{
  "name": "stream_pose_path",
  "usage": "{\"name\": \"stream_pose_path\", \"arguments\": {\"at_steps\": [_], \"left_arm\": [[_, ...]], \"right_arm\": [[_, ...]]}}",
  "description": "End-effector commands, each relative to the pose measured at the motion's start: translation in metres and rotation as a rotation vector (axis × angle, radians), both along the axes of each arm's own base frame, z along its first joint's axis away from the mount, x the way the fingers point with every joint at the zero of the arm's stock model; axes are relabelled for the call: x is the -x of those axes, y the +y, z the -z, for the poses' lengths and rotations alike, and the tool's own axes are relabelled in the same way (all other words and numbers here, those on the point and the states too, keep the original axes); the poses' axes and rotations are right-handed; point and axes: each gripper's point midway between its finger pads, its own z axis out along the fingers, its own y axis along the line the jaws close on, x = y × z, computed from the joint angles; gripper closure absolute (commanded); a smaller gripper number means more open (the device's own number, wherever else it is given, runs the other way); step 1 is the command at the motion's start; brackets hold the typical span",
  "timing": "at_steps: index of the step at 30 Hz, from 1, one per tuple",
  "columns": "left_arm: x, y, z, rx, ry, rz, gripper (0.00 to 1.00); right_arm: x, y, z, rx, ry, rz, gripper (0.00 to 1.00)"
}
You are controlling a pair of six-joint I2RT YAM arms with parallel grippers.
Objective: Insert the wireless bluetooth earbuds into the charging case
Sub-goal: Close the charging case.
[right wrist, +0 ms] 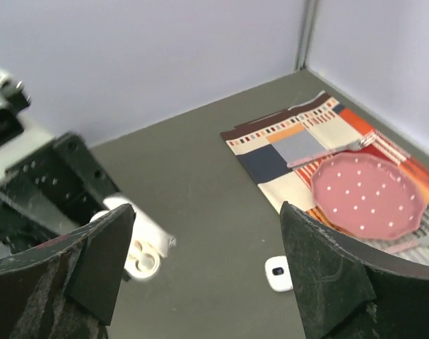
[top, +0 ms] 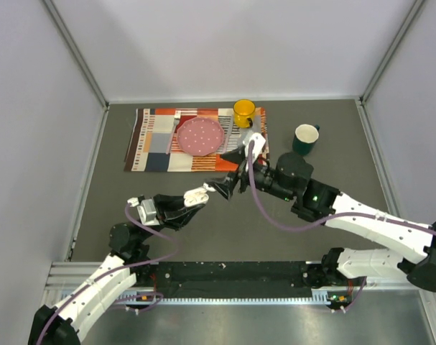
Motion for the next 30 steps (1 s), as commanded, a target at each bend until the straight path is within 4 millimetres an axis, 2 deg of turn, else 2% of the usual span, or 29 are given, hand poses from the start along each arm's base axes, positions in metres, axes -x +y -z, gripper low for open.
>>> {"name": "stream_pose_path", "arguments": {"at_steps": [1,5,6,8,9,10,16,22,23,25,26,27,30], "left_arm": [[0.004,0.001,0.02,-0.004,0.015,0.011,1.0],[0.009,-0.001,0.021,-0.011,0.013,0.036,1.0],[0.009,-0.001,0.02,-0.009,0.012,0.038,1.0],[0.012,-0.002,0.02,-0.014,0.007,0.051,1.0],[0.013,-0.002,0.019,-0.016,0.0,0.058,1.0],[0.015,-0.003,0.018,-0.016,-0.007,0.065,1.0],[0.023,-0.006,0.015,-0.025,-0.025,0.115,1.0],[0.019,-0.007,0.016,-0.018,0.002,0.109,1.0],[0.017,-0.007,0.018,-0.017,0.014,0.101,1.0],[0.014,-0.006,0.02,-0.018,0.029,0.089,1.0],[0.012,-0.006,0.02,-0.016,0.036,0.081,1.0],[0.011,-0.006,0.021,-0.016,0.04,0.075,1.0],[0.007,-0.004,0.021,-0.009,0.049,0.055,1.0]], "right_arm": [[-0.014,0.0,-0.014,-0.089,0.251,0.089,0.14],[-0.036,-0.001,0.0,-0.085,0.335,0.216,0.12],[-0.038,0.001,-0.004,-0.089,0.333,0.215,0.12],[-0.031,0.011,0.014,-0.008,0.36,0.165,0.13],[-0.03,0.014,0.011,-0.005,0.36,0.146,0.13],[-0.032,0.017,0.019,0.018,0.37,0.148,0.12],[-0.035,0.019,0.036,0.061,0.393,0.166,0.13],[-0.019,0.02,0.056,0.105,0.432,0.098,0.14],[-0.015,0.018,0.064,0.118,0.448,0.087,0.15],[-0.002,0.013,0.061,0.108,0.436,0.04,0.16],[0.0,0.01,0.07,0.105,0.433,0.038,0.16],[0.003,0.005,0.062,0.072,0.42,0.037,0.16],[-0.002,-0.008,0.074,0.068,0.409,0.096,0.17]]}}
